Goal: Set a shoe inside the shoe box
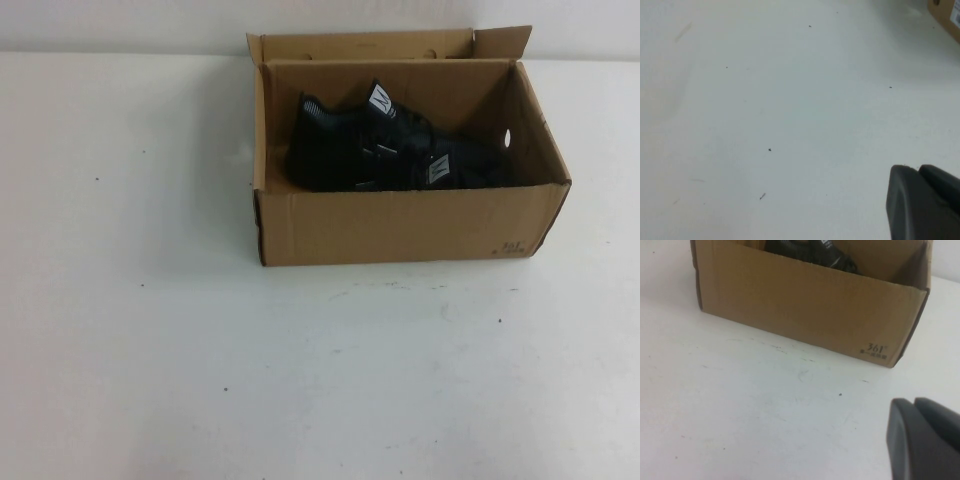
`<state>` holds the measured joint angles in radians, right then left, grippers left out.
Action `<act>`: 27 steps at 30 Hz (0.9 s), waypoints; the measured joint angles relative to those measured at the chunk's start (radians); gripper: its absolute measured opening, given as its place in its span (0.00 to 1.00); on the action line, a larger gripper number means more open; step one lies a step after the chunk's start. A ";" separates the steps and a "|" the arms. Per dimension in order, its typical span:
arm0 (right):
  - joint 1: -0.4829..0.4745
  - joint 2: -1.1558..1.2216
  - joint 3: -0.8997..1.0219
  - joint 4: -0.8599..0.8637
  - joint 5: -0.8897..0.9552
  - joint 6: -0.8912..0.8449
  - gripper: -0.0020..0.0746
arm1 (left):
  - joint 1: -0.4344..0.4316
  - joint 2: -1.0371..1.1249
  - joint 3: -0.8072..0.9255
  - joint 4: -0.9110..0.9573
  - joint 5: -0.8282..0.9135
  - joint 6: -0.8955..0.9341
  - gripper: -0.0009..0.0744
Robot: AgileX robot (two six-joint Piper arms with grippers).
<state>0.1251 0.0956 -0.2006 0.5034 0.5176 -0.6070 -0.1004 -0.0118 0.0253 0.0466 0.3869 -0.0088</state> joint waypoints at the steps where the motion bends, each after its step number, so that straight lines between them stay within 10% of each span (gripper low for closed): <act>1: 0.000 0.000 0.000 0.000 0.002 0.000 0.01 | 0.000 0.000 0.000 0.000 0.000 -0.002 0.01; 20: 0.000 -0.053 0.010 -0.060 0.034 0.020 0.01 | 0.000 0.000 0.000 0.000 0.000 -0.002 0.01; 27: 0.000 -0.105 0.057 -0.491 -0.020 0.607 0.01 | 0.000 0.000 0.000 0.000 0.000 -0.002 0.01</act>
<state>0.1251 -0.0090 -0.1435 0.0128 0.4978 0.0000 -0.1004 -0.0118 0.0253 0.0466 0.3869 -0.0111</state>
